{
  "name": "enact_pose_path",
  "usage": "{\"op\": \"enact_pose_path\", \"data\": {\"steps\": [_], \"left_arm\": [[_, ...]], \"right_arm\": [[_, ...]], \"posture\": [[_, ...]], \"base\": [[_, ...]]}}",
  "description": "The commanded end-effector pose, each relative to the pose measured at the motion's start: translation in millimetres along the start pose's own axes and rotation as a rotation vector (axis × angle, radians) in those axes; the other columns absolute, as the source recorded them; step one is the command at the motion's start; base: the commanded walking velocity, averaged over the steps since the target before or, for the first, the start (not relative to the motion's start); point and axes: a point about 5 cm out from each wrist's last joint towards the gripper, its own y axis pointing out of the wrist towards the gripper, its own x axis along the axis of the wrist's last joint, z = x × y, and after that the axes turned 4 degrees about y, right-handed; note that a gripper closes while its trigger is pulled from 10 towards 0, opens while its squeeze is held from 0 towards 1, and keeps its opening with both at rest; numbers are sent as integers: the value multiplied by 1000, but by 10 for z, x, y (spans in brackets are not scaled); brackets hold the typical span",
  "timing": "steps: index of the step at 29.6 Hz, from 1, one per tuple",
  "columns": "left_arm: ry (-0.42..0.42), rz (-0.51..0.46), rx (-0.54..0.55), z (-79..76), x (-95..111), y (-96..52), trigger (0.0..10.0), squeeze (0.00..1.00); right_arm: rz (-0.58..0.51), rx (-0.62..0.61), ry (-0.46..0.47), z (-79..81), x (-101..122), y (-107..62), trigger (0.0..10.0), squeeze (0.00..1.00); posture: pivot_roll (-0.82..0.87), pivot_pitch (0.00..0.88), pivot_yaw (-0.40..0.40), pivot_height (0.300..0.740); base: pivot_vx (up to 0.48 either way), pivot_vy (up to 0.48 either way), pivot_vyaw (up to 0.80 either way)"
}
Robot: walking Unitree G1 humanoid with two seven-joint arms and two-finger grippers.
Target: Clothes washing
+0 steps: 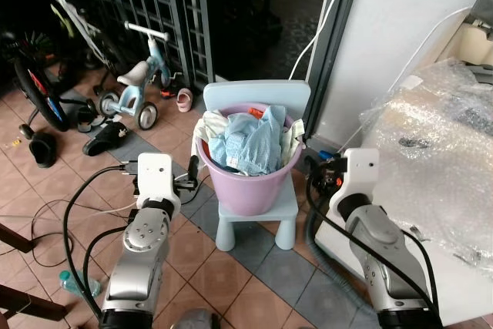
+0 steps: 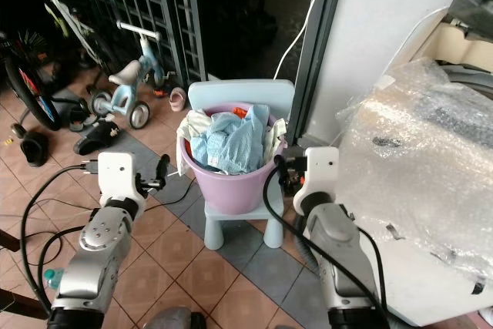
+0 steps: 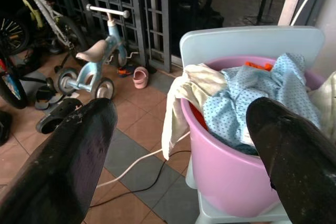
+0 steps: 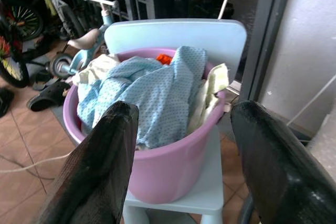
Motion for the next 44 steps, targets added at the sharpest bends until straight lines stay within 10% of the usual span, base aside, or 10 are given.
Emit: {"op": "enact_pose_path", "data": {"steps": [1,8,44], "left_arm": [[13,4,11,22,0,13,10000,0],[-1,9,13,20,-10,13,10000,0],[-17,22,46,51,-45,2,10000,0]], "right_arm": [[-6,6,-27,10,-9,8,10000,0],[-18,-13,-159,18,-35,21,10000,0],[37,92,-131,83,-65,89,10000,0]], "posture": [[-57,18,26,740],[-57,18,27,740],[-52,14,11,740]], "base": [[277,390,0],[280,391,0],[237,-72,78]]}}
